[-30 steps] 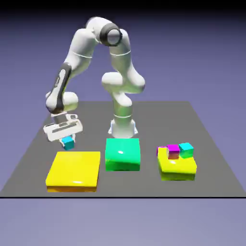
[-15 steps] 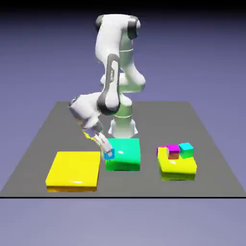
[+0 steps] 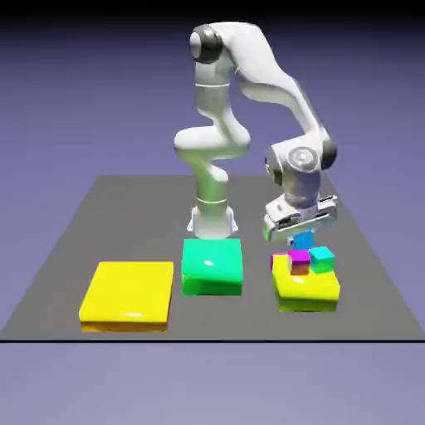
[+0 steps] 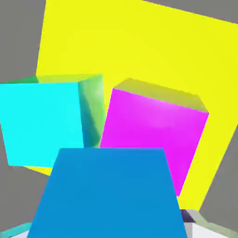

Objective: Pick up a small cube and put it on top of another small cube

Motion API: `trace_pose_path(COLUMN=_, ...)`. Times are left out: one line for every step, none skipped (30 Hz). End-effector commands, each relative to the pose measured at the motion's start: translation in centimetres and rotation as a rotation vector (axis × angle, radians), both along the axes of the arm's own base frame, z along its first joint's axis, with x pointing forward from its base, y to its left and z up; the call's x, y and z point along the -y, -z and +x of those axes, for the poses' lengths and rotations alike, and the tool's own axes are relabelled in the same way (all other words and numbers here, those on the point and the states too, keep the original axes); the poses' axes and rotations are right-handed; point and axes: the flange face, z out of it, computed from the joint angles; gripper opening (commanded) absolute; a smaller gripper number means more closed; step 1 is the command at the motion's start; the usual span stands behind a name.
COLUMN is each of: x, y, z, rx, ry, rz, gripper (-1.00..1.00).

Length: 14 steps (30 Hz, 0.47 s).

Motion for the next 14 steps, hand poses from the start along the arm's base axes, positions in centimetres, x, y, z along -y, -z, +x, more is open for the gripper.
trace_pose_path(x=1.1, y=1.0, z=-0.1, rx=-0.023, ry=0.003, rz=-0.053, gripper=-1.00)
trace_pose_path(x=1.2, y=1.9, z=-0.9, rx=-0.046, ry=-0.021, rz=-0.104, gripper=-1.00)
trace_pose_path(x=1.4, y=2.8, z=-1.7, rx=-0.066, ry=-0.044, rz=-0.156, gripper=-1.00)
trace_pose_path(x=1.8, y=3.7, z=-2.4, rx=-0.086, ry=-0.061, rz=-0.207, gripper=-1.00)
trace_pose_path(x=3.3, y=4.5, z=-2.0, rx=-0.113, ry=-0.005, rz=-0.238, gripper=-1.00)
trace_pose_path(x=3.4, y=4.5, z=-2.0, rx=-0.113, ry=-0.005, rz=-0.238, gripper=-1.00)
trace_pose_path(x=3.6, y=6.0, z=-2.3, rx=-0.112, ry=-0.005, rz=-0.239, gripper=-1.00)
trace_pose_path(x=3.8, y=7.4, z=-2.7, rx=-0.112, ry=-0.005, rz=-0.239, gripper=-1.00)
trace_pose_path(x=4.1, y=8.8, z=-3.2, rx=-0.112, ry=-0.005, rz=-0.239, gripper=-1.00)
trace_pose_path(x=4.4, y=10.1, z=-3.8, rx=-0.113, ry=-0.005, rz=-0.239, gripper=-1.00)
trace_pose_path(x=4.5, y=10.9, z=-4.1, rx=-0.113, ry=-0.005, rz=-0.238, gripper=-1.00)
trace_pose_path(x=4.5, y=10.9, z=-4.1, rx=-0.113, ry=-0.005, rz=-0.238, gripper=1.00)
trace_pose_path(x=4.5, y=10.9, z=-4.1, rx=-0.113, ry=-0.005, rz=-0.238, gripper=1.00)
trace_pose_path(x=4.3, y=9.6, z=-3.5, rx=-0.112, ry=-0.005, rz=-0.239, gripper=1.00)
